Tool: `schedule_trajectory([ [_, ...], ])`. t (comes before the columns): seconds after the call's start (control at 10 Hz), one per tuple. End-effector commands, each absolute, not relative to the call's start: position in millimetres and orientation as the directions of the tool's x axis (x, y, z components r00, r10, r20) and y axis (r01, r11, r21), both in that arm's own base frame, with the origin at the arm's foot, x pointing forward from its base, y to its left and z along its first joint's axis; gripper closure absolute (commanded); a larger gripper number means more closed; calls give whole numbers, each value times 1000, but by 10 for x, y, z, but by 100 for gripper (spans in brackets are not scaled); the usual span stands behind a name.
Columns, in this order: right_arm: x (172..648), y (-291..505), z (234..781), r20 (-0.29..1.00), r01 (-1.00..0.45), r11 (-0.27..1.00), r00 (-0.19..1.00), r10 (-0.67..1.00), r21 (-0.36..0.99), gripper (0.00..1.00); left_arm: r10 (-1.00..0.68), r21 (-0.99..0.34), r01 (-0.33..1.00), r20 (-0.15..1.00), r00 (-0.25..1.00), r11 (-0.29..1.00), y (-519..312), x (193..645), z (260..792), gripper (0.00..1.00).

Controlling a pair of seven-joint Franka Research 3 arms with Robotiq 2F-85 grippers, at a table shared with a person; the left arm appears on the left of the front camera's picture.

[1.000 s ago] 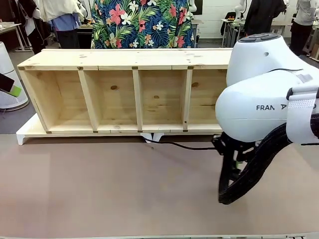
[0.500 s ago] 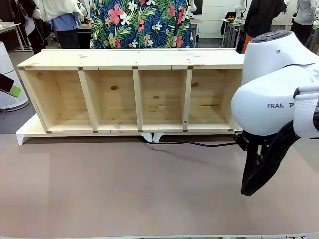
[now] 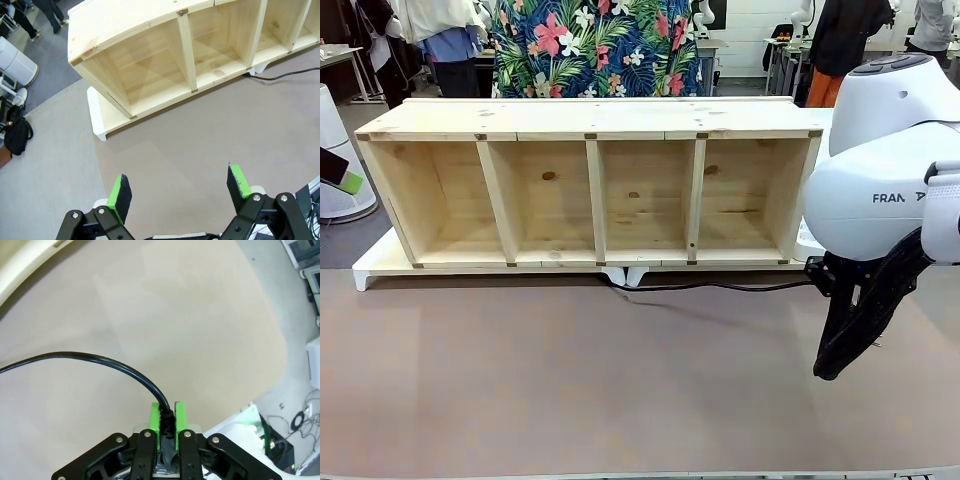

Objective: Perform cable management.
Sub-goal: Pull the grasped Power Cable to the location of the Power Strip.

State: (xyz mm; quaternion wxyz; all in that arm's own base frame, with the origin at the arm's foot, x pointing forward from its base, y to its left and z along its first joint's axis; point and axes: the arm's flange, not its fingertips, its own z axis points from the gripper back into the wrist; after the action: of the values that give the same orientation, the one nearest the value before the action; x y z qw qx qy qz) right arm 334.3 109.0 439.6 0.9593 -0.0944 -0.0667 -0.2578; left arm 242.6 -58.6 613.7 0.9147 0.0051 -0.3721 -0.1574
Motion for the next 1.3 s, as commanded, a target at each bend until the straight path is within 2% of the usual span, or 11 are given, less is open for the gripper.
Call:
schedule_trajectory([
  [0.0,3335,1108,4391,175,501,852,862,-476,-150,85,-287,123,282,684,671,951,-581,2439,6141,0],
  [0.4,3338,1109,4394,177,503,852,861,-477,-148,85,-287,123,282,684,671,951,-581,2439,6141,0],
  [0.8,3395,635,4401,269,560,810,818,-508,-173,85,-287,123,282,684,671,951,-581,2439,6141,0],
  [1.2,3574,404,4488,374,492,864,826,-422,-111,85,-287,123,282,684,671,951,-581,2439,6141,0],
])
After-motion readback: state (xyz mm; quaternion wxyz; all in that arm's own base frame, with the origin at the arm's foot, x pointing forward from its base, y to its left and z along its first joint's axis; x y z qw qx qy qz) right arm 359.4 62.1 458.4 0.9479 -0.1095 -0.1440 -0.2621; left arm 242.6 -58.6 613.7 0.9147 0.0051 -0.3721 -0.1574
